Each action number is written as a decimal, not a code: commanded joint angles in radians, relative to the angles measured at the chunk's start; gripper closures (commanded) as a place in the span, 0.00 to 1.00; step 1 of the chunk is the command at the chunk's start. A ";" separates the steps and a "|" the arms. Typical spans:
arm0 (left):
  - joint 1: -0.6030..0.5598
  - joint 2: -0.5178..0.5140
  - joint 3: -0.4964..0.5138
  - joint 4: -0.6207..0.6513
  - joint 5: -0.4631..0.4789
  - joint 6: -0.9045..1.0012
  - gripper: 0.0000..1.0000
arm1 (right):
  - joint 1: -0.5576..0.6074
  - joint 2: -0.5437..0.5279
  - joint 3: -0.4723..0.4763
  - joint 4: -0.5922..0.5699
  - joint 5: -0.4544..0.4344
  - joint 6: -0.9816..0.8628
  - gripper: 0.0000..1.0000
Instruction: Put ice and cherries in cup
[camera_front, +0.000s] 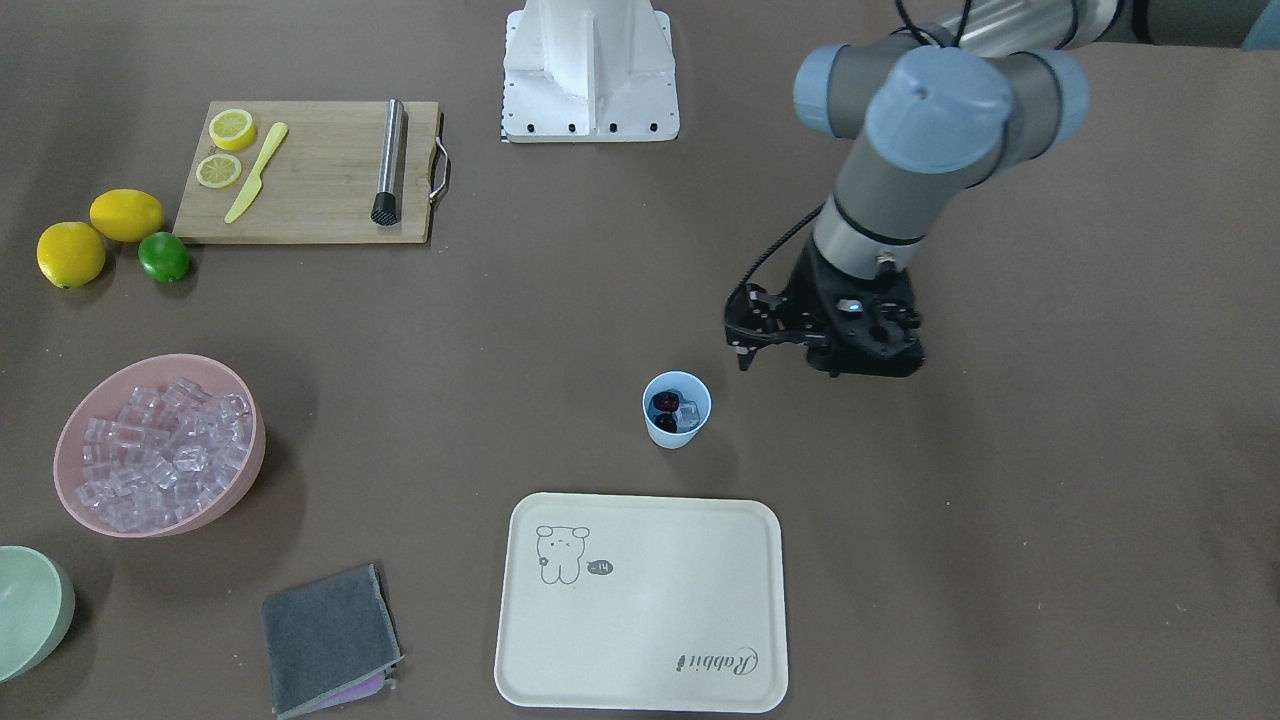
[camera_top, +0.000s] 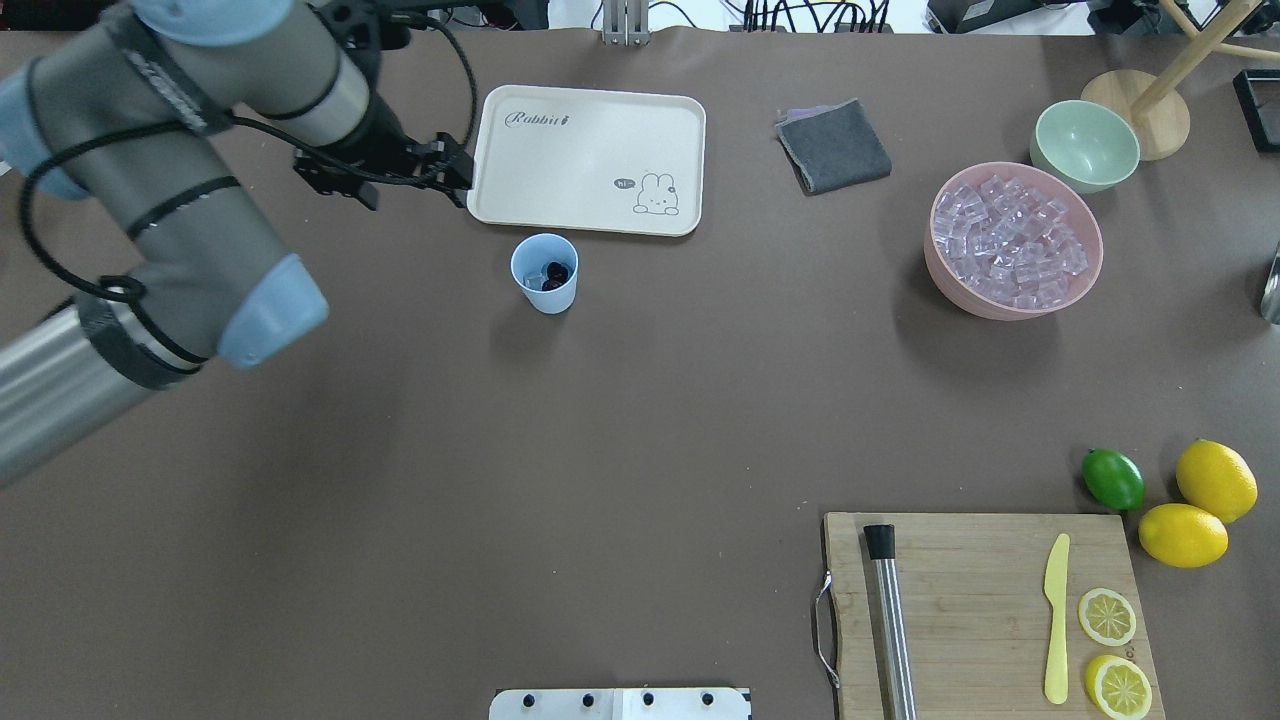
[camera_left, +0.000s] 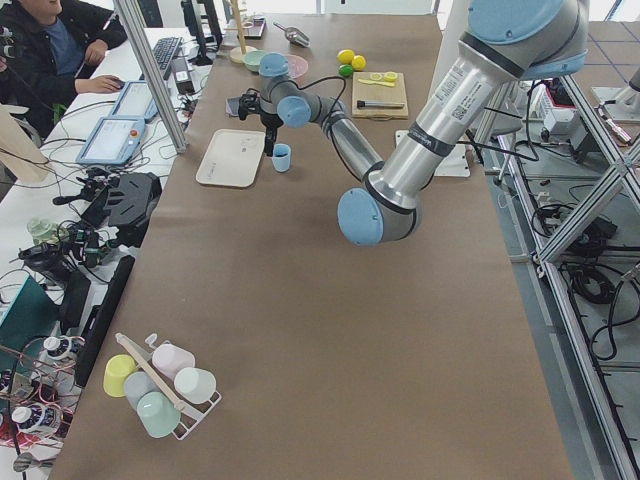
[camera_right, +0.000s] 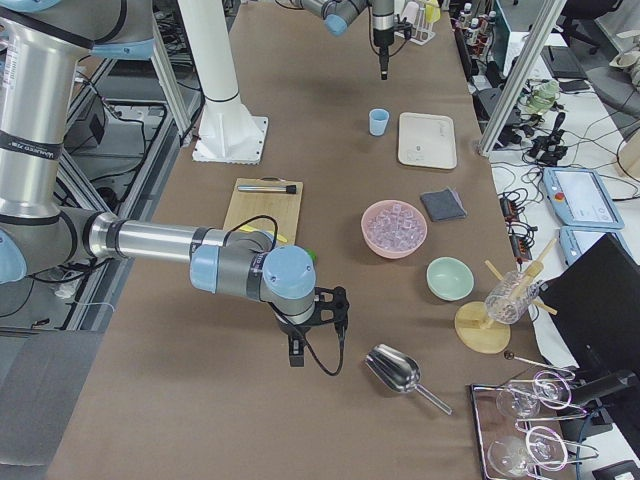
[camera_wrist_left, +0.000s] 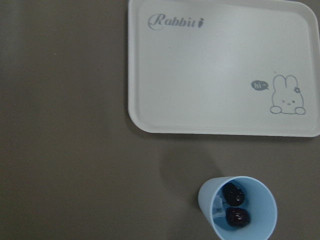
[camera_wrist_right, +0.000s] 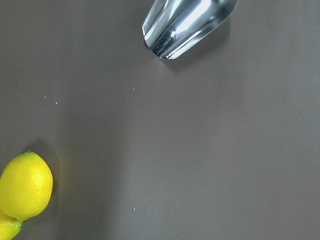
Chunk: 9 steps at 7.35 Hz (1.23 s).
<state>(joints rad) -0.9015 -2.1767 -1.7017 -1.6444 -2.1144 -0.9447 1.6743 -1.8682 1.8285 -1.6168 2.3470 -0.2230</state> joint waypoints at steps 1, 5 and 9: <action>-0.175 0.215 -0.100 0.020 -0.081 0.221 0.02 | -0.001 0.001 0.003 0.000 0.000 0.001 0.01; -0.543 0.599 -0.102 -0.004 -0.299 0.860 0.02 | -0.001 0.012 0.008 0.000 0.005 0.013 0.01; -0.656 0.702 -0.139 -0.043 -0.297 0.983 0.02 | 0.010 0.001 0.011 0.000 0.009 0.013 0.01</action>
<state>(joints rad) -1.5483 -1.4858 -1.8332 -1.6667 -2.4122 0.0289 1.6761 -1.8584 1.8331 -1.6170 2.3546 -0.2089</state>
